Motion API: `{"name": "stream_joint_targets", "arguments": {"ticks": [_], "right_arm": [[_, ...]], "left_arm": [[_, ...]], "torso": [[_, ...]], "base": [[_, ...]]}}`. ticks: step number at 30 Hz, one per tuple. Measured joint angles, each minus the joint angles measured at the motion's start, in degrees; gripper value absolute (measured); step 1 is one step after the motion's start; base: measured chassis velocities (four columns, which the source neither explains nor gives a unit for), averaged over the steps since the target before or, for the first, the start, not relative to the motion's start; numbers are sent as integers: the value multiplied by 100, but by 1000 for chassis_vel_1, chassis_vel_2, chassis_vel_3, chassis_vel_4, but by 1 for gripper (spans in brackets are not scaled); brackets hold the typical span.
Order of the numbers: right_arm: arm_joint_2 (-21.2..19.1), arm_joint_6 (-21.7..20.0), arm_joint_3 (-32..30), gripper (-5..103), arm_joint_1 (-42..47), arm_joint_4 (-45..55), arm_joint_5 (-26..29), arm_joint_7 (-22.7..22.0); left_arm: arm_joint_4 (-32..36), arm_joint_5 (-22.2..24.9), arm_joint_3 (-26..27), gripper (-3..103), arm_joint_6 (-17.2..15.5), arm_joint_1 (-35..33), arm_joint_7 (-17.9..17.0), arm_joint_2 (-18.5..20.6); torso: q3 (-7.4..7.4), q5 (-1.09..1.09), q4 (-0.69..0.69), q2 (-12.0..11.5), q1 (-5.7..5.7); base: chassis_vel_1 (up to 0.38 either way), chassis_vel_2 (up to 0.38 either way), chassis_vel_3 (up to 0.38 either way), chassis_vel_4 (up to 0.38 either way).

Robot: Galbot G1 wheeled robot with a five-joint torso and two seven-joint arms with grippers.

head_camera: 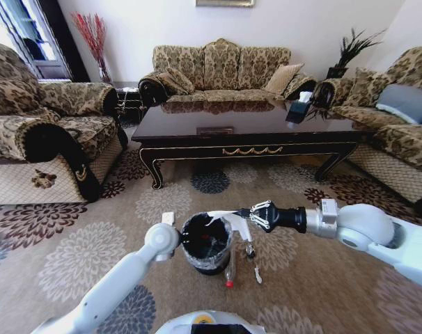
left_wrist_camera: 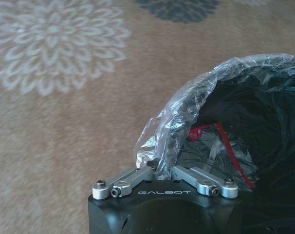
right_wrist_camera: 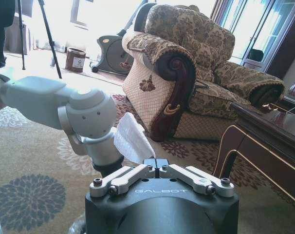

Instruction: Move to the front of the table and pick up the trash from the floor, then place it into the trash bin.

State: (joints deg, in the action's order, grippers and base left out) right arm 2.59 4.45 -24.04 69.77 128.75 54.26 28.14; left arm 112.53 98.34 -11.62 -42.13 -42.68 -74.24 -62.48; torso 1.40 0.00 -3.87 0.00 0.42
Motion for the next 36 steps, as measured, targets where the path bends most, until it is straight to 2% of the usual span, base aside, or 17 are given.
{"name": "stream_joint_targets", "arguments": {"ticks": [2, 5, 15, 24, 25, 26, 28, 29, 33, 35, 36], "right_arm": [[72, -52, 10, 0, -16, 43, 0, -137], [123, -93, 38, 0, -26, 65, -6, -237], [343, -114, 526, 0, -99, -120, -318, -354], [420, -153, 616, 0, -65, -105, -485, -413], [447, -158, 649, 5, -64, -115, -508, -427], [466, -162, 672, 5, -64, -116, -524, -435], [522, -172, 729, 16, -68, -116, -576, -448], [522, -172, 729, 16, -68, -116, -576, -448], [611, -188, 876, 37, -85, -73, -690, -458], [617, -188, 883, 37, -82, -69, -701, -458], [618, -190, 885, 43, -81, -68, -704, -458]], "left_arm": [[-122, 69, -337, 0, 0, 264, -64, -178], [-167, 143, -545, 0, 0, 404, -116, -268], [-63, 205, -648, 0, 0, 398, -215, -321], [57, 204, -578, 0, 0, 279, -250, -242], [79, 205, -555, 0, 0, 263, -250, -223], [95, 206, -541, 0, 0, 252, -250, -210], [128, 206, -518, 0, 0, 220, -250, -181], [128, 206, -518, 0, 0, 220, -250, -181], [190, 178, -448, 0, 0, 68, -250, -147], [201, 167, -438, 0, 0, 41, -250, -143], [218, 160, -431, 0, 0, 17, -250, -140]], "torso": [[1, 1, -1, 0, 0], [0, 1, -1, 0, 0], [0, 0, 0, 0, 0], [0, 0, 1, 0, 0], [0, 0, 1, 0, 0], [0, 0, 1, 0, 0], [0, 0, 0, 0, 0], [0, 0, 0, 0, 0], [0, 0, 1, 0, 0], [0, 0, 1, 0, 0], [0, 0, 1, 0, 0]], "base": [[0, 0, 0, 0], [0, 0, 0, 0], [0, 0, 0, 0], [0, 0, 0, 0], [0, 0, 0, 0], [0, 0, 0, 0], [0, 0, 0, 0], [0, 0, 0, 0], [0, 0, 0, 0], [0, 0, 0, 0], [0, 0, 0, 0]]}}
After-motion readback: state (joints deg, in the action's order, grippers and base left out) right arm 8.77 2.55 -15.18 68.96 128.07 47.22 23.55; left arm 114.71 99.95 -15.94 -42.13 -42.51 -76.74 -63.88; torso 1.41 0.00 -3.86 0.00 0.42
